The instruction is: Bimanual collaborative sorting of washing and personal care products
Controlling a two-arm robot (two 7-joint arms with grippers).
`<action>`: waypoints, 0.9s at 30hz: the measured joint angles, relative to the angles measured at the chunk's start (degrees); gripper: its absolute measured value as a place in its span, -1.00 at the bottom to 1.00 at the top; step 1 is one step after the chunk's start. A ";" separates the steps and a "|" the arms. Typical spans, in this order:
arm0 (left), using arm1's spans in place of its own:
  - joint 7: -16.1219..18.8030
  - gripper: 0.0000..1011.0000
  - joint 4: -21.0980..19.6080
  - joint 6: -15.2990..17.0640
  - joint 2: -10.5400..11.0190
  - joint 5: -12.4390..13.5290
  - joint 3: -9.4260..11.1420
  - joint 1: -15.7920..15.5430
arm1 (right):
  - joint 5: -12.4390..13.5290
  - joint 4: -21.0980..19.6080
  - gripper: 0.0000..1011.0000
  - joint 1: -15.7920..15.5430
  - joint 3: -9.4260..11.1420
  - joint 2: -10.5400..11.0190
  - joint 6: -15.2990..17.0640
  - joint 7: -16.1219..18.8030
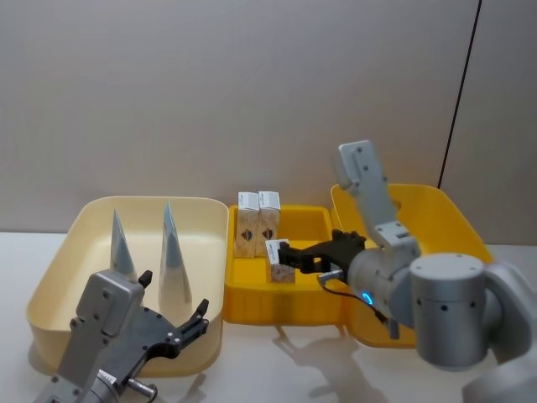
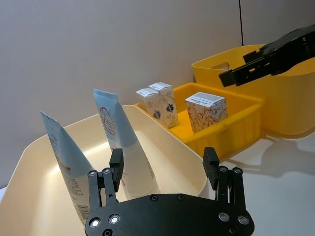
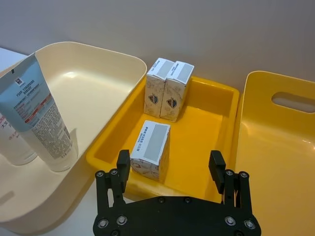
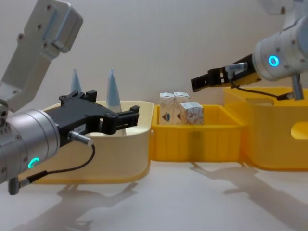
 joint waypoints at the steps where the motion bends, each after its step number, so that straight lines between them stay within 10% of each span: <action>1: 0.00 0.98 0.00 0.00 0.00 0.00 0.00 0.00 | -0.04 0.50 0.98 0.28 -0.06 -0.23 0.11 -0.01; 27: 0.00 0.98 0.00 0.00 0.00 0.00 0.00 0.00 | -2.23 12.54 0.98 5.92 -1.60 -5.75 0.15 -1.36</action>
